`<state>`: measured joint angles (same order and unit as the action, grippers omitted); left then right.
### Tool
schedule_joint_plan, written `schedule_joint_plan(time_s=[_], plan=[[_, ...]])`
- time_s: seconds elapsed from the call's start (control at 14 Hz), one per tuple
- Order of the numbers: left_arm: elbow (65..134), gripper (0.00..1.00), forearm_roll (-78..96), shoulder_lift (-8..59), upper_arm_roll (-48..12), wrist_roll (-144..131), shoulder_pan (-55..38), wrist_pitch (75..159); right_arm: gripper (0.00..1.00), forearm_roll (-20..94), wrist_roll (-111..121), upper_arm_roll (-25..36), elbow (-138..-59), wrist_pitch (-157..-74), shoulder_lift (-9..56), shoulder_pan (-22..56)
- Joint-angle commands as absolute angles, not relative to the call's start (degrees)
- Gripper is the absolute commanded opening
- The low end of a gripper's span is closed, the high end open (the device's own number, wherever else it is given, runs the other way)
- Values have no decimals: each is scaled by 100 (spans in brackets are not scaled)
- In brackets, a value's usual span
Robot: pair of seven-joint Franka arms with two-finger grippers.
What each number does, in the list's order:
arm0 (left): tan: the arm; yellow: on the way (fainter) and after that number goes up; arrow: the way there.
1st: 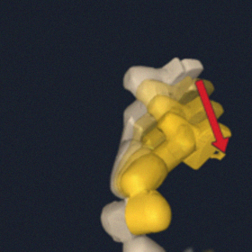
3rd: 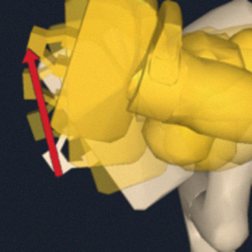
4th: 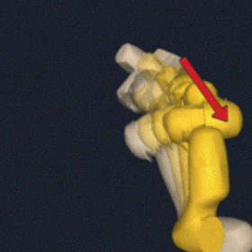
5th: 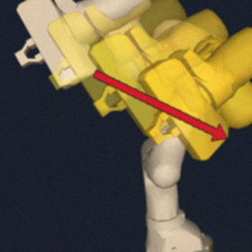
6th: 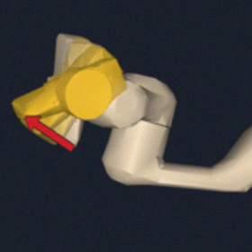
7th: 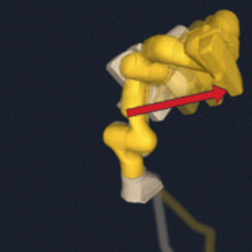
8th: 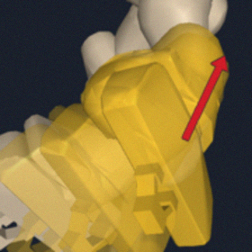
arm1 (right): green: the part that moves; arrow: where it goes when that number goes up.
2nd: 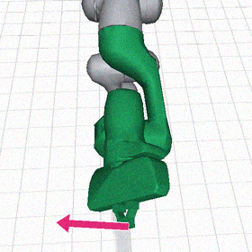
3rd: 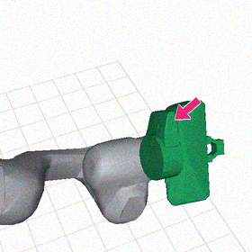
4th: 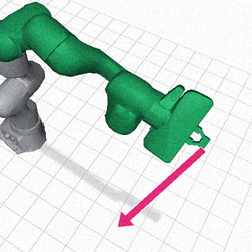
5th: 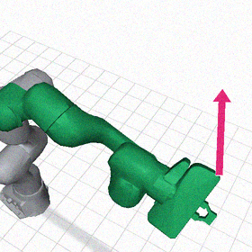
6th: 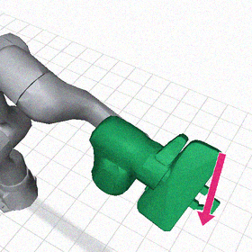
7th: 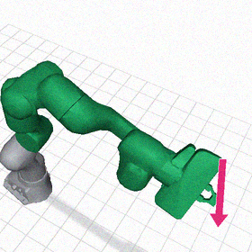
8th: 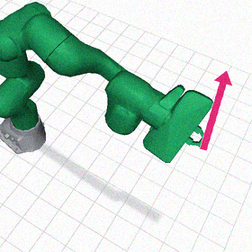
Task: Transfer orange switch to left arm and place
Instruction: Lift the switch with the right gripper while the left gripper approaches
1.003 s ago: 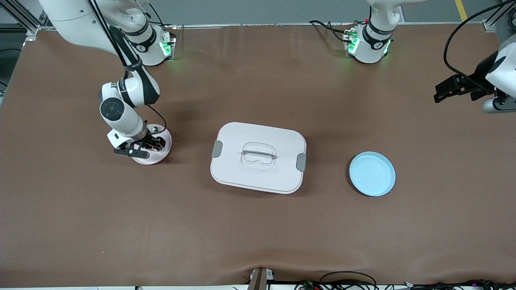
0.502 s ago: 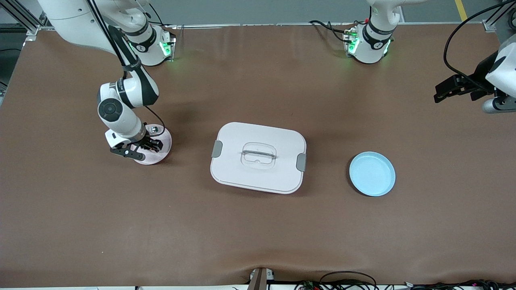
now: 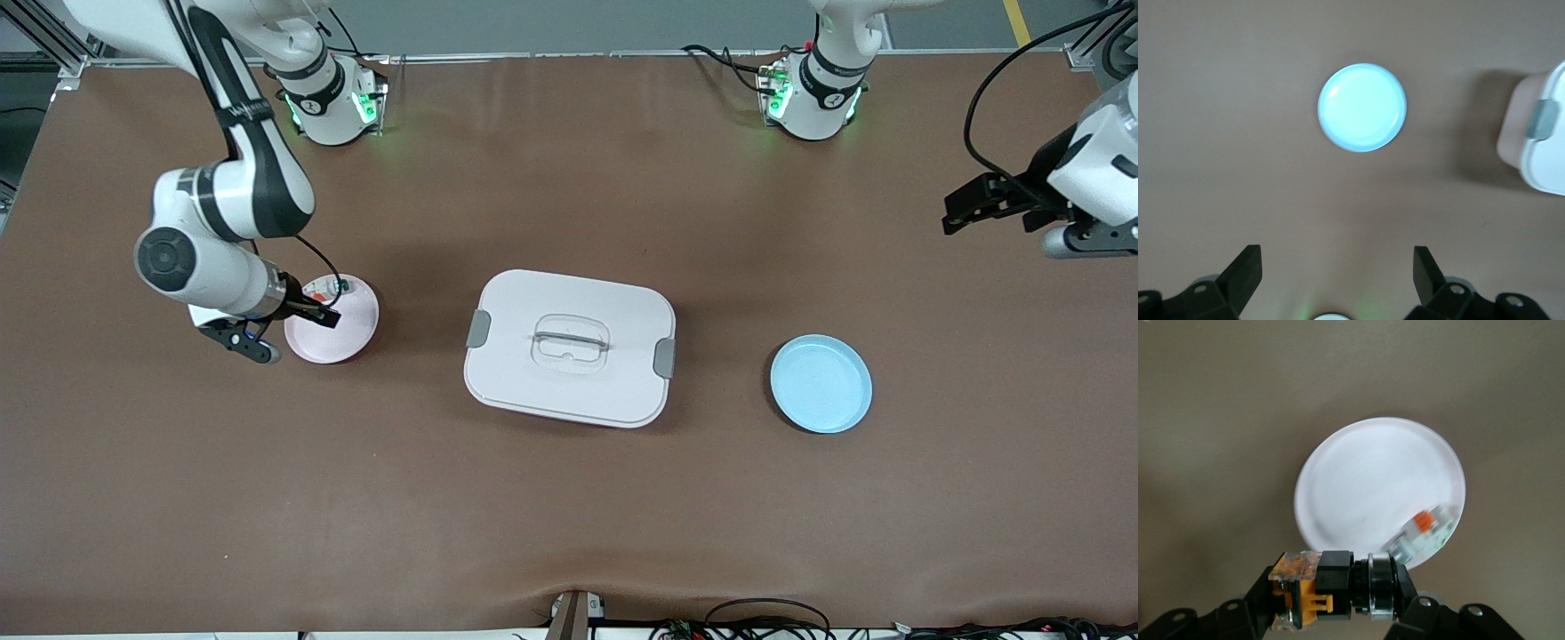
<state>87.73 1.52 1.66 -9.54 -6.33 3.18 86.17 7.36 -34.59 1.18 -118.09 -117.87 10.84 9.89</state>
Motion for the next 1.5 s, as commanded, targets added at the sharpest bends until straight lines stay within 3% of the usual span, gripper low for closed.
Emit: schedule_joint_plan(time_s=[0.0,0.36,0.64,0.93,1.22,1.43], plan=[[8728,100,648,281,-1002,-536,211,8946,0,1282,-4180,123,-11366,-11304,1002,1220],[8710,100,1597,290,-1099,-484,106,9334,0,2142,-6448,123,-10443,-11364,1116,2073],[8701,100,2501,299,-1230,-378,-79,9649,0,3083,-7714,123,-9793,-11522,1537,2302],[8666,100,3866,597,-1309,139,-149,10352,0,3655,-8567,123,-9485,-12268,1854,2750],[8666,100,4174,756,-1512,-43,-526,11186,0,3788,-9542,114,-8563,-12278,2512,2996],[8666,100,4104,983,-1520,-97,-659,11276,0,3779,-10526,114,-7825,-12427,3048,3330]])
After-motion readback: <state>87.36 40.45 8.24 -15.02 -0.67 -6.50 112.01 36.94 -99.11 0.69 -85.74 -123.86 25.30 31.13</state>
